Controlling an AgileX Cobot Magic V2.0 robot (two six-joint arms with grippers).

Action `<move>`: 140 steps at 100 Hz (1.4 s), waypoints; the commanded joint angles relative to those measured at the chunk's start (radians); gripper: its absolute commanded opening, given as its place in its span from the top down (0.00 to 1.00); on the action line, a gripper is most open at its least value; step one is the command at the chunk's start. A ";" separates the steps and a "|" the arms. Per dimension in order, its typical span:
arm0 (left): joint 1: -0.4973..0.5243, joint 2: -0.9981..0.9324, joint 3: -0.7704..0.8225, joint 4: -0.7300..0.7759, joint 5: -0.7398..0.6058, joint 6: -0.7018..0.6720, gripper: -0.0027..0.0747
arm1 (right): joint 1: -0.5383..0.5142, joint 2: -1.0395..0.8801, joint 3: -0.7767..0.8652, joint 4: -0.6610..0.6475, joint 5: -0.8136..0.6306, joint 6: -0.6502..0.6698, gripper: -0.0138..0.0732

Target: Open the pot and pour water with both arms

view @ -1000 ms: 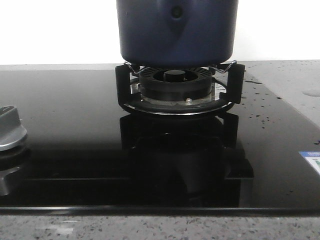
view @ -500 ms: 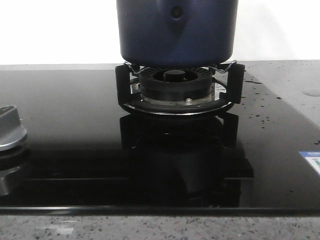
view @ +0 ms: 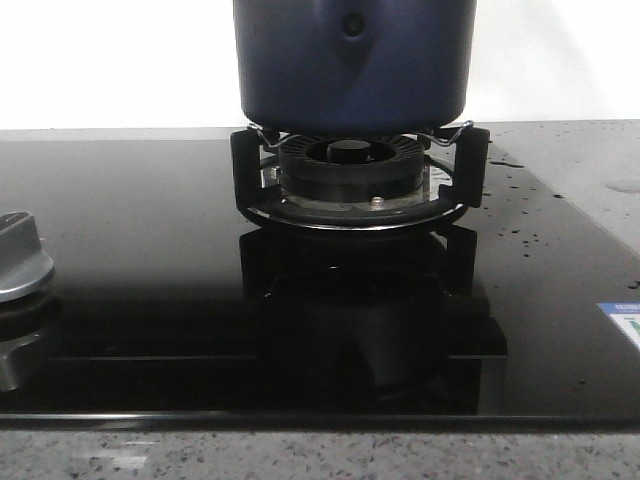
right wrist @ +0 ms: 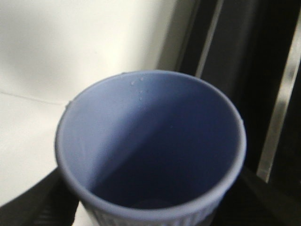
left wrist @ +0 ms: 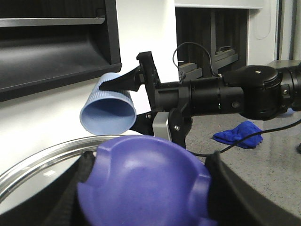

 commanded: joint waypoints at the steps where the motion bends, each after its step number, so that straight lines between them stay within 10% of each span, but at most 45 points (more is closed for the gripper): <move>1: 0.003 -0.013 -0.034 -0.087 -0.016 -0.009 0.68 | -0.001 -0.035 -0.048 -0.064 0.027 0.006 0.56; 28: 0.003 -0.011 -0.034 -0.085 -0.016 -0.009 0.68 | 0.022 -0.050 -0.040 0.378 0.248 0.527 0.55; 50: 0.003 0.000 -0.034 -0.079 -0.021 -0.009 0.68 | -0.053 -0.131 0.064 0.720 0.391 0.573 0.55; 95: -0.001 0.037 -0.034 -0.079 -0.017 -0.009 0.68 | -0.571 -0.373 0.701 0.744 -0.296 0.954 0.55; 117: -0.001 0.058 -0.034 -0.081 -0.012 -0.009 0.68 | -0.610 -0.373 0.778 0.782 -0.301 0.954 0.53; 140: -0.001 0.066 -0.034 -0.081 -0.006 -0.009 0.68 | -0.610 -0.373 0.778 0.782 -0.291 0.954 0.26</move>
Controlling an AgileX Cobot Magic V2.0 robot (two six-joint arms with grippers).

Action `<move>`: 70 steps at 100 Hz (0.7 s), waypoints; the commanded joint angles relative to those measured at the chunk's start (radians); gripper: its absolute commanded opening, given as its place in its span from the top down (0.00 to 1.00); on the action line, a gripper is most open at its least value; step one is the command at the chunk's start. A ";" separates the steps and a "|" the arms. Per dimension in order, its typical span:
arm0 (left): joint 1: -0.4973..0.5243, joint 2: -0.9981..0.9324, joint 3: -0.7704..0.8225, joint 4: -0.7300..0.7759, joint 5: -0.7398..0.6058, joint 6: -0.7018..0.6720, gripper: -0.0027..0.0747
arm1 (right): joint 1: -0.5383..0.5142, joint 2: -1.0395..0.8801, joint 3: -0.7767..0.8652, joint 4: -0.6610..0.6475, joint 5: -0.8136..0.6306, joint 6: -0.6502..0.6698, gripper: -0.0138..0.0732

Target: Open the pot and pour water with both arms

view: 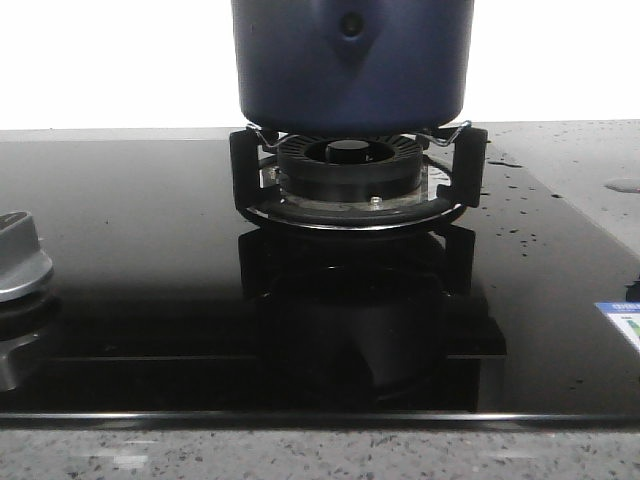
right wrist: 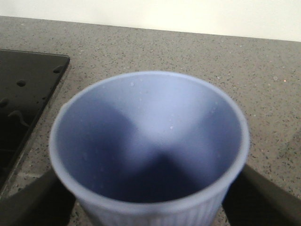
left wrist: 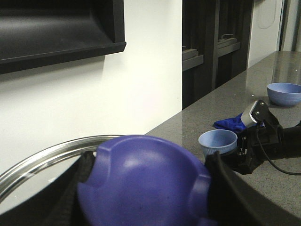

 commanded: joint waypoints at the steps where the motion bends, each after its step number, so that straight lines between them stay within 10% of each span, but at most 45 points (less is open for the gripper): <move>1: -0.001 -0.007 -0.034 -0.081 -0.003 -0.009 0.68 | -0.006 -0.030 -0.029 0.016 -0.041 -0.001 0.24; 70: -0.143 0.300 -0.166 -0.261 -0.006 0.191 0.68 | 0.044 -0.462 -0.030 0.018 -0.008 -0.001 0.16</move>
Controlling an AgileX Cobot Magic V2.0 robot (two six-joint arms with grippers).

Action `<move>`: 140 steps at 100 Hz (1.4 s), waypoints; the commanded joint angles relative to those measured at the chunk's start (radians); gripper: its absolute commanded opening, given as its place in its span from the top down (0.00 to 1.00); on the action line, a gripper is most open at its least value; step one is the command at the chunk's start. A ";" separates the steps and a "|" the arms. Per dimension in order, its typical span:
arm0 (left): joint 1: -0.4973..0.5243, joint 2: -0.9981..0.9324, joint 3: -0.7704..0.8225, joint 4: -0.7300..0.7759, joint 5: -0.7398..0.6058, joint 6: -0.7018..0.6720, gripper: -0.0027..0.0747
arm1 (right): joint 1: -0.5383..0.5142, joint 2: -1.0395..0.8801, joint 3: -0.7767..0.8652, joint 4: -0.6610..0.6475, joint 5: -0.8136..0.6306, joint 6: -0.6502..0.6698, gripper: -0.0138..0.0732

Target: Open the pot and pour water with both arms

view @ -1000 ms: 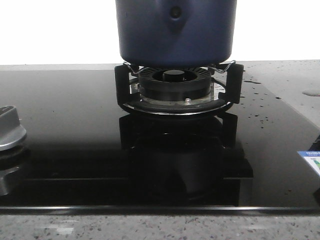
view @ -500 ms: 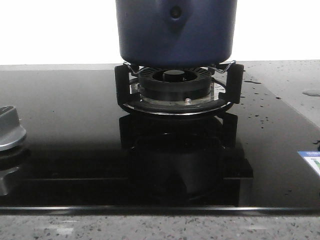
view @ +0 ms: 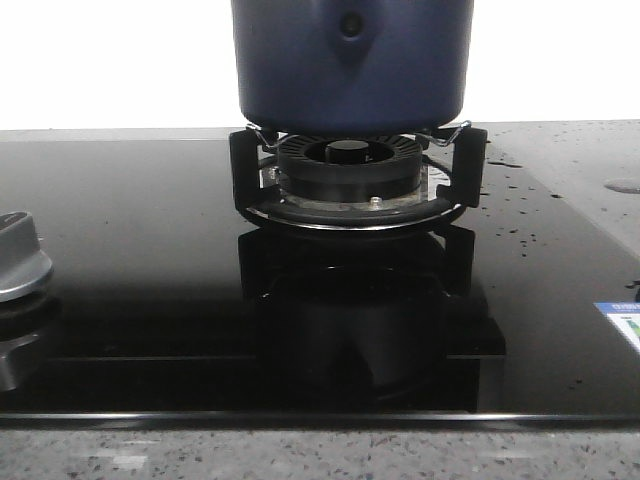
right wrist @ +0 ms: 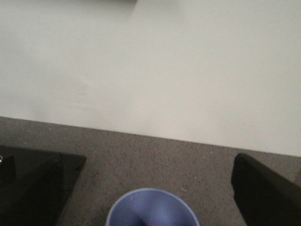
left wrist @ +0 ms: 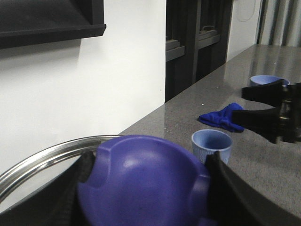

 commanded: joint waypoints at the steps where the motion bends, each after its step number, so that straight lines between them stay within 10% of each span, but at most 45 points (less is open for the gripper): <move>1: -0.017 0.063 -0.100 -0.108 0.033 0.013 0.68 | 0.018 -0.070 -0.030 0.014 -0.014 -0.001 0.17; 29: -0.044 0.332 -0.306 -0.113 0.140 0.013 0.68 | 0.071 -0.277 -0.030 0.014 0.145 0.025 0.92; 90: -0.074 0.529 -0.394 -0.114 0.120 0.013 0.67 | 0.071 -0.309 -0.030 0.014 0.214 0.025 0.92; 113: -0.074 0.527 -0.394 -0.108 0.154 -0.004 0.21 | 0.071 -0.309 -0.030 0.014 0.214 0.025 0.92; 140: -0.057 0.403 -0.394 -0.101 0.151 -0.059 0.22 | 0.071 -0.309 -0.030 0.014 0.214 0.025 0.92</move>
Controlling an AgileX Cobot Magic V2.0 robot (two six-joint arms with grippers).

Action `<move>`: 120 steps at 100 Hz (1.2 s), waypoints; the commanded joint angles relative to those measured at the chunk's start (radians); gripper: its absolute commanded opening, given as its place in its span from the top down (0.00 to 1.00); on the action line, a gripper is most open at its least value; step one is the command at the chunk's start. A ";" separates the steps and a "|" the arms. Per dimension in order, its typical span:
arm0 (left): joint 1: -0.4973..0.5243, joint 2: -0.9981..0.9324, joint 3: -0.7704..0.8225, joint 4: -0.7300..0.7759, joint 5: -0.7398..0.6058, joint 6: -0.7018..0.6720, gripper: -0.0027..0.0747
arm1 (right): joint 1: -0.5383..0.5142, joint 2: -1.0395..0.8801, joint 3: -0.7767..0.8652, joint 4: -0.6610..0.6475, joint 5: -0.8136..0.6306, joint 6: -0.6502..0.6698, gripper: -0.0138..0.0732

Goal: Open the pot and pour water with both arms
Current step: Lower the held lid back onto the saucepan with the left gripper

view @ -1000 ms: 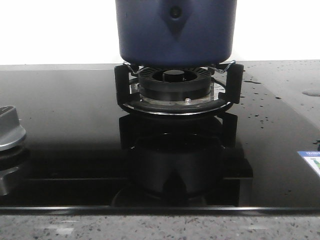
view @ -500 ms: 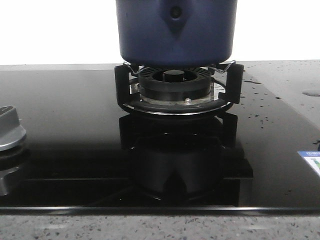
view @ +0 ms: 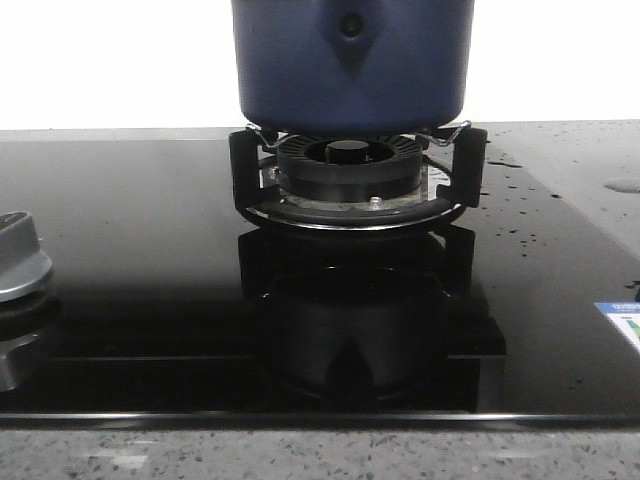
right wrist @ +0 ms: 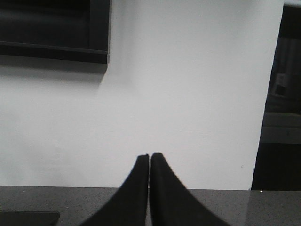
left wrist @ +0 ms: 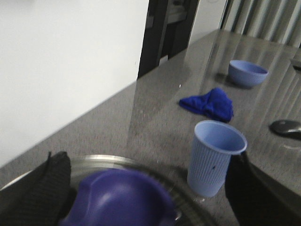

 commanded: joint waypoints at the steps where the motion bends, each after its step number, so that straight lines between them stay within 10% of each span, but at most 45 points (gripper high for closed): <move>1: 0.014 -0.117 -0.036 -0.053 0.035 -0.048 0.23 | 0.000 0.003 -0.030 -0.001 -0.029 0.000 0.92; 31: 0.154 -0.440 0.059 0.273 -0.081 -0.338 0.87 | 0.055 0.003 -0.019 -0.001 -0.049 0.010 0.92; 87: 0.255 -1.264 0.922 0.321 -0.525 -0.350 0.99 | 0.602 0.002 0.094 -0.001 0.069 0.010 0.92; 120: 0.255 -1.465 1.093 0.321 -0.561 -0.350 0.99 | 0.650 0.002 0.094 -0.001 0.079 0.010 0.92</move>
